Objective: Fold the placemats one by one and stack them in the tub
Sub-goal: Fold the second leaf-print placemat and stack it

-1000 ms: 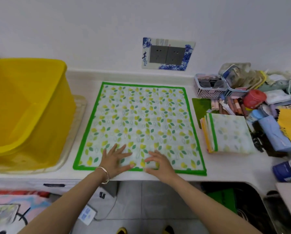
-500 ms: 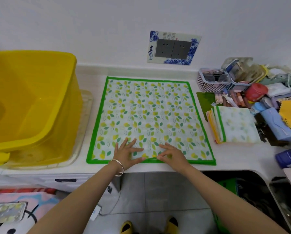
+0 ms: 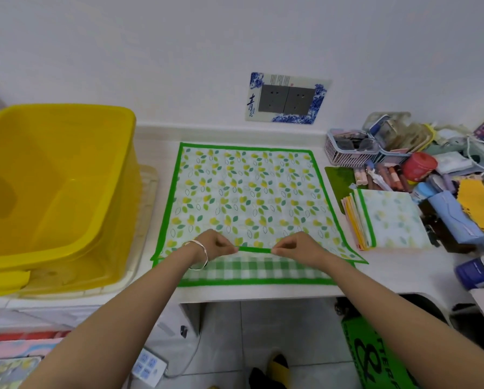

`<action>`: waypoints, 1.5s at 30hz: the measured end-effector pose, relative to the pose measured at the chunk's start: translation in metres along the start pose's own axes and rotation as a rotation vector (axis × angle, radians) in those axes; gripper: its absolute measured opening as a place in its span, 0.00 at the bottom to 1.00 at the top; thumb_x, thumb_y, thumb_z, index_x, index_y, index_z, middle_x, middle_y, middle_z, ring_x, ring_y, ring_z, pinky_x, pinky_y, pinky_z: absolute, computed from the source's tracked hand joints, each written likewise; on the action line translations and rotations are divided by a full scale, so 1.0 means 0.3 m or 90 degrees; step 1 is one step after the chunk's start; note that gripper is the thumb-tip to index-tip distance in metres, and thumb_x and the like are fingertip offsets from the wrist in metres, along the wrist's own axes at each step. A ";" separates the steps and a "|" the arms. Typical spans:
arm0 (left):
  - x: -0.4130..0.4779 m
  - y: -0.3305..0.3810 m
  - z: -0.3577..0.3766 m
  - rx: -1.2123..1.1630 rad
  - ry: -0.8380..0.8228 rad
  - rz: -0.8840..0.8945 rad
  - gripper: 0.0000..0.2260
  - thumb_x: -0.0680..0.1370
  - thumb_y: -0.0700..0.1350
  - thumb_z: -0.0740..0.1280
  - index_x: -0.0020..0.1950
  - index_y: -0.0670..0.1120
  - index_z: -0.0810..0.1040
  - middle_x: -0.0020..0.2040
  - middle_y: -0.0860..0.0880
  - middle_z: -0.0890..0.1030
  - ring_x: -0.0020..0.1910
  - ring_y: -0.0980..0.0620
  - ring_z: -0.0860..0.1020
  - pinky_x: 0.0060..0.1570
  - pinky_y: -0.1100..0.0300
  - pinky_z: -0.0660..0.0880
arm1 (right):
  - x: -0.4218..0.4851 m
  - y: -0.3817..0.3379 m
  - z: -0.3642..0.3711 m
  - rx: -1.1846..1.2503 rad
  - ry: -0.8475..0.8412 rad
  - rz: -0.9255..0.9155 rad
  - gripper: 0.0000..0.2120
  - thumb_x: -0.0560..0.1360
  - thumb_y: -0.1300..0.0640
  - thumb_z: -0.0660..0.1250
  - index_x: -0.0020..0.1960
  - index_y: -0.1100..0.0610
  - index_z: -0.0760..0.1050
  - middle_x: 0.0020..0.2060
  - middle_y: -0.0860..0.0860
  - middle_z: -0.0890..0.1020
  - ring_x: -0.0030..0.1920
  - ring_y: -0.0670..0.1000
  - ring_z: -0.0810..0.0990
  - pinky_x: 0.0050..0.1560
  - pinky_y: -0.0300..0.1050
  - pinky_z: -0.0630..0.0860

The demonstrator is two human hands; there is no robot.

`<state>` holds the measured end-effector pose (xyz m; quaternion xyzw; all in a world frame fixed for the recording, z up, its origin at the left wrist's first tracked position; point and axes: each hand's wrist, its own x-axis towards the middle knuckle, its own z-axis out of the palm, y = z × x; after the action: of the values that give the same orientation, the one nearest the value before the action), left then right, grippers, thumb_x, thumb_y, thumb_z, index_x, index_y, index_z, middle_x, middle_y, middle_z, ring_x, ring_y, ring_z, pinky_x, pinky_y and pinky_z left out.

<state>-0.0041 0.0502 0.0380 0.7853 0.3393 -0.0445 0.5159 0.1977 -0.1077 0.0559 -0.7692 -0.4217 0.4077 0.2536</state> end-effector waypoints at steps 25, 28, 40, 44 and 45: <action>0.378 0.031 -0.056 0.296 0.431 0.108 0.29 0.73 0.63 0.48 0.63 0.51 0.76 0.64 0.50 0.75 0.70 0.46 0.66 0.71 0.50 0.49 | 0.621 -0.068 -0.317 -0.237 0.004 -0.089 0.08 0.72 0.53 0.72 0.50 0.55 0.82 0.47 0.49 0.82 0.49 0.48 0.78 0.54 0.43 0.74; 0.404 0.009 -0.017 0.304 0.390 0.083 0.30 0.73 0.64 0.46 0.66 0.52 0.73 0.67 0.51 0.73 0.72 0.49 0.62 0.71 0.54 0.42 | 0.680 -0.042 -0.307 -0.242 0.029 -0.078 0.09 0.73 0.53 0.71 0.52 0.55 0.82 0.48 0.50 0.82 0.51 0.50 0.78 0.52 0.41 0.73; 0.501 -0.041 0.057 0.435 0.268 0.023 0.32 0.73 0.59 0.31 0.76 0.55 0.52 0.77 0.54 0.50 0.76 0.50 0.45 0.68 0.51 0.29 | 0.724 0.032 -0.198 -0.248 0.254 -0.112 0.10 0.75 0.58 0.68 0.56 0.55 0.78 0.54 0.51 0.78 0.56 0.52 0.74 0.59 0.45 0.66; 0.514 -0.069 0.064 0.484 0.264 0.017 0.25 0.81 0.55 0.38 0.73 0.53 0.63 0.73 0.50 0.64 0.72 0.46 0.63 0.69 0.46 0.44 | 0.689 0.014 -0.072 -0.217 0.299 -0.138 0.14 0.77 0.58 0.63 0.63 0.56 0.74 0.65 0.52 0.73 0.67 0.54 0.68 0.69 0.47 0.60; 0.516 -0.074 0.066 0.483 0.265 0.010 0.24 0.82 0.54 0.39 0.72 0.52 0.65 0.73 0.50 0.66 0.71 0.47 0.65 0.68 0.46 0.47 | 0.679 0.002 -0.029 -0.207 0.307 -0.137 0.15 0.78 0.58 0.61 0.64 0.56 0.73 0.68 0.52 0.70 0.70 0.54 0.65 0.71 0.48 0.58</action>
<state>0.1072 0.1143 -0.0536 0.9143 0.3894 -0.0027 0.1113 0.2690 0.0660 -0.0240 -0.8251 -0.4880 0.1111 0.2621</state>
